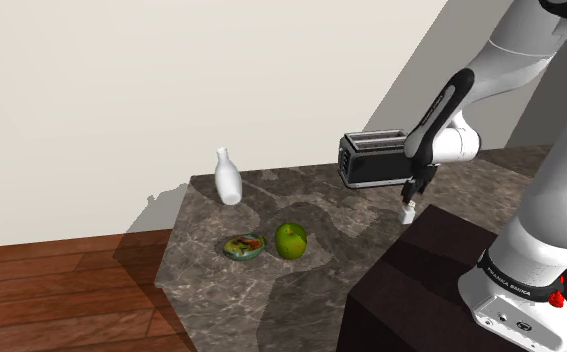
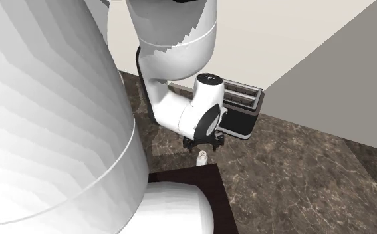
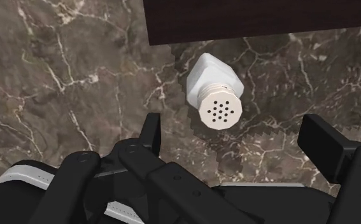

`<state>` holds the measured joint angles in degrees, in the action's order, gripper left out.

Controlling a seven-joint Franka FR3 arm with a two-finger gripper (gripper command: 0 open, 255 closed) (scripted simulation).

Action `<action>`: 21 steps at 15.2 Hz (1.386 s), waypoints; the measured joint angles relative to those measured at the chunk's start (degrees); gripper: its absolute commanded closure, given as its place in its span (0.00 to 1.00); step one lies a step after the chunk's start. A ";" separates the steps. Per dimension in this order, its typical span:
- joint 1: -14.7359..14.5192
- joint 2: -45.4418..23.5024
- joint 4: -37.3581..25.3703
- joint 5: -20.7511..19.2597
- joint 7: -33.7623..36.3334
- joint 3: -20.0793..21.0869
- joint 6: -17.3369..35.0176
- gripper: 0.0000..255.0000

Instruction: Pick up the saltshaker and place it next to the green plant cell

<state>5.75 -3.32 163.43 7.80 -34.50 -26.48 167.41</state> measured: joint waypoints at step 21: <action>6.47 -7.83 -2.23 16.88 -12.50 10.43 5.08 1.00</action>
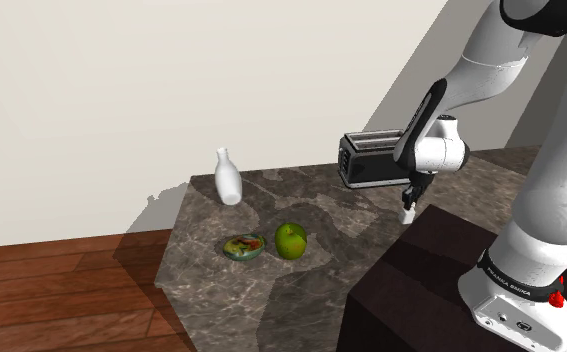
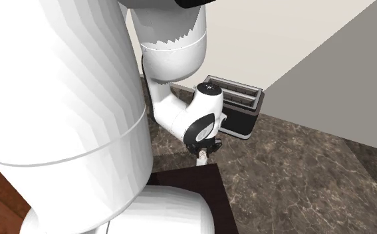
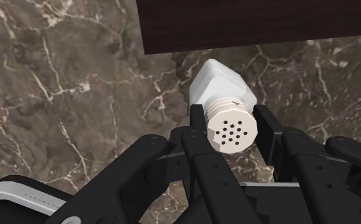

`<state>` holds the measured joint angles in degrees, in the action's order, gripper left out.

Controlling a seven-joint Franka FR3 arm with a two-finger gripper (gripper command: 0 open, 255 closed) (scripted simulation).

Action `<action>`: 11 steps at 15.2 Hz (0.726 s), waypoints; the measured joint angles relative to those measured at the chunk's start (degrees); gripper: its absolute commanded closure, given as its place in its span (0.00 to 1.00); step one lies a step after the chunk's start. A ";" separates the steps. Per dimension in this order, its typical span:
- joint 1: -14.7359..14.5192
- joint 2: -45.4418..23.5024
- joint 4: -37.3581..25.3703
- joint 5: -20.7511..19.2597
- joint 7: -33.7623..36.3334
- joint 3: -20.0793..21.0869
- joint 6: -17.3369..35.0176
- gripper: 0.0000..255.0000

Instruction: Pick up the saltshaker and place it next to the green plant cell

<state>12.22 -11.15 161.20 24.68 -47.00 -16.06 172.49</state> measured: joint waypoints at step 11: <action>-8.16 12.01 2.39 -25.10 18.23 -14.60 -8.39 1.00</action>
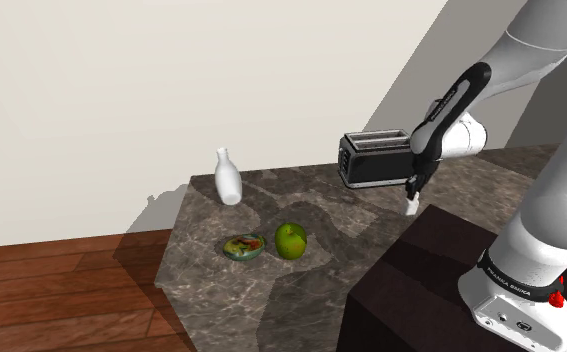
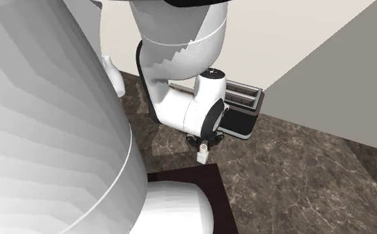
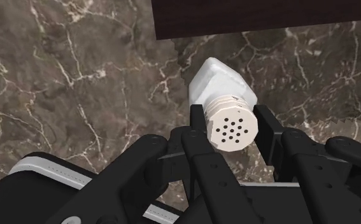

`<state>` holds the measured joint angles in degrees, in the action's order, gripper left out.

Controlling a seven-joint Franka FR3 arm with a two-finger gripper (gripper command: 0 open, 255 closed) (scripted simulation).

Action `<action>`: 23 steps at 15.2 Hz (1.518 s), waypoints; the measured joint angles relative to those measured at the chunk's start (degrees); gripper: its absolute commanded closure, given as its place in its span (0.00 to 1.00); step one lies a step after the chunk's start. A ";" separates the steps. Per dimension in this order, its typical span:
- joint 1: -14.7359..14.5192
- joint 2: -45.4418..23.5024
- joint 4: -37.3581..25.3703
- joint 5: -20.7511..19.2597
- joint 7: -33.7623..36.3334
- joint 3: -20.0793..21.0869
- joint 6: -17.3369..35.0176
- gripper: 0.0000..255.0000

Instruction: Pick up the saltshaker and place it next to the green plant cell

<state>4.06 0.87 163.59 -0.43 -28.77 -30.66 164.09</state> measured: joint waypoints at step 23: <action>6.25 23.37 -2.90 -14.86 11.77 5.15 -25.27 1.00</action>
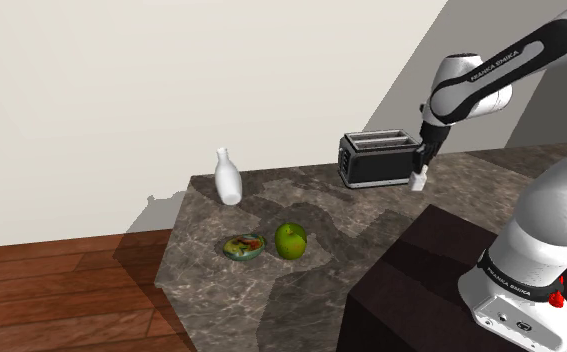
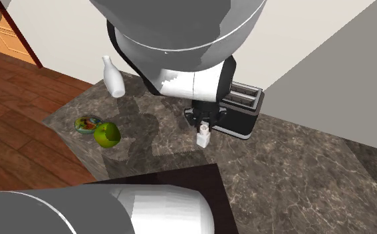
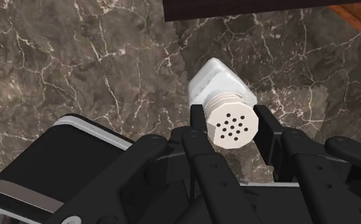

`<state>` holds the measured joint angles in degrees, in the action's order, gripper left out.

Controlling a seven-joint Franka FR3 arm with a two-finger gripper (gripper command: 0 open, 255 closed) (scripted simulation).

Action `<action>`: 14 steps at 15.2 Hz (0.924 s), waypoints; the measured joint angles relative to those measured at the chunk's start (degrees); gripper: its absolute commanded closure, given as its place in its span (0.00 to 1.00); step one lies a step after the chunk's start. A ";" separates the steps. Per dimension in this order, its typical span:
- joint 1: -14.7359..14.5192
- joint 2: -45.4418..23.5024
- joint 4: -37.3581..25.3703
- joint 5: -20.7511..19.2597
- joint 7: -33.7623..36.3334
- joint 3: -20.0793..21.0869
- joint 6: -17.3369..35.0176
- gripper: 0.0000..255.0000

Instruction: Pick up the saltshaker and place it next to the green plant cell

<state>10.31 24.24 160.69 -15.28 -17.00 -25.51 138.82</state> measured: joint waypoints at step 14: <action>-13.91 -16.41 -14.84 11.78 14.40 11.19 0.58 1.00</action>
<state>-3.61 7.83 145.85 -3.50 -2.60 -14.32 139.40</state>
